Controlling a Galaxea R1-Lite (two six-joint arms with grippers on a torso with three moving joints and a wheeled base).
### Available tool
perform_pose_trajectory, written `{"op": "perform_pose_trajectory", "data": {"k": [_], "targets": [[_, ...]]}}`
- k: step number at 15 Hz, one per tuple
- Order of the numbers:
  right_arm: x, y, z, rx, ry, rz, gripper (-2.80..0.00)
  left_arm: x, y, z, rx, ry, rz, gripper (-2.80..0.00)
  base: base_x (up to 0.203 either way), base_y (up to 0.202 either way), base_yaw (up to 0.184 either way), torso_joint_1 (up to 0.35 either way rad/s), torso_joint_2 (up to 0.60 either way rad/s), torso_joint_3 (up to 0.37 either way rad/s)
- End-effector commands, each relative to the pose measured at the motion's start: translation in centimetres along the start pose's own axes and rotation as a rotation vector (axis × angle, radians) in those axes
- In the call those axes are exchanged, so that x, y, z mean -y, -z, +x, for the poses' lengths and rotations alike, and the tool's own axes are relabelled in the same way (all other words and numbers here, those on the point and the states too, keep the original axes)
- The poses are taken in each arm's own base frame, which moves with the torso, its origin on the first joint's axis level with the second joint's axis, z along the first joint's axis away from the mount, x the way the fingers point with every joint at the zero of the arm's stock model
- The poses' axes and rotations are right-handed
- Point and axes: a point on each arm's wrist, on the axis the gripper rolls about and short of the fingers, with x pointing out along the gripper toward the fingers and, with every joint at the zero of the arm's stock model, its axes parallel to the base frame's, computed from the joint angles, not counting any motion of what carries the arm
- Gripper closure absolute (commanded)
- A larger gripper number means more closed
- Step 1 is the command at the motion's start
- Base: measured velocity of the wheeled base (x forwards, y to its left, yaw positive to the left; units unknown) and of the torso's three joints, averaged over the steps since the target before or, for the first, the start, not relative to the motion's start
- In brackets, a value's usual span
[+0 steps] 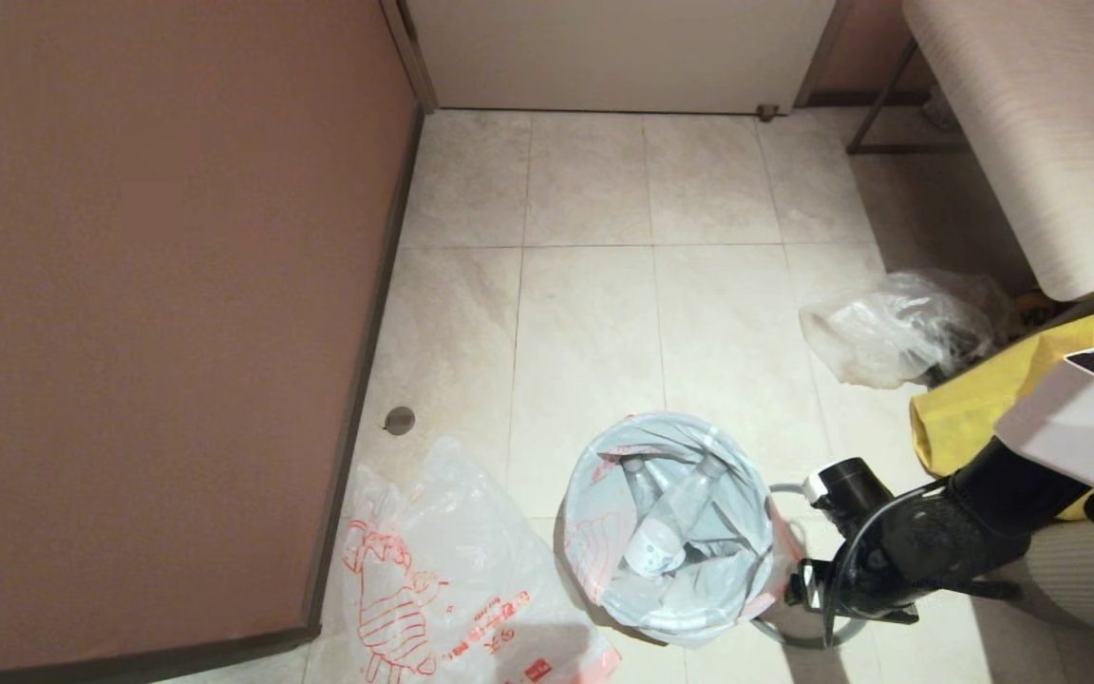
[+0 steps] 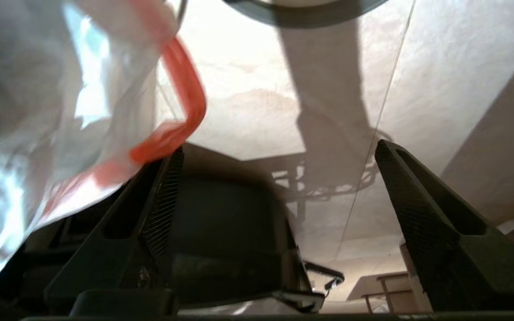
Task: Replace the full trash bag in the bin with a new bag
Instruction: Place the trash bag on the floor
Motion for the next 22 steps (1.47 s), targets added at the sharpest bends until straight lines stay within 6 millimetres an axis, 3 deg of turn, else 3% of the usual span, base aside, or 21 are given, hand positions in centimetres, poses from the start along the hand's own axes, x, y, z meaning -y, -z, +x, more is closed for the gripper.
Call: {"op": "perform_pose_trajectory", "data": {"k": [1,4,8,12,22], "targets": [[0.0,0.3,1.1,-0.010,0.011,0.001,-2.80,0.0,0.0,0.0,0.000,0.000,-0.001,0.00,0.000,0.000,0.000,0.000,0.00,0.000],[-0.3,-0.2,0.6,0.046,-0.029,0.034,-2.80,0.0,0.0,0.0,0.000,0.000,-0.001,0.00,0.000,0.000,0.000,0.000,0.00,0.000],[0.1,-0.3,-2.4,0.076,-0.107,0.042,-2.80,0.0,0.0,0.0,0.000,0.000,-0.001,0.00,0.000,0.000,0.000,0.000,0.00,0.000],[1.1,-0.5,-3.2,0.092,-0.117,0.071,-2.80,0.0,0.0,0.0,0.000,0.000,-0.001,0.00,0.000,0.000,0.000,0.000,0.00,0.000],[2.4,-1.4,0.2,0.053,-0.093,0.108,-2.80,0.0,0.0,0.0,0.000,0.000,-0.001,0.00,0.000,0.000,0.000,0.000,0.00,0.000]]}}
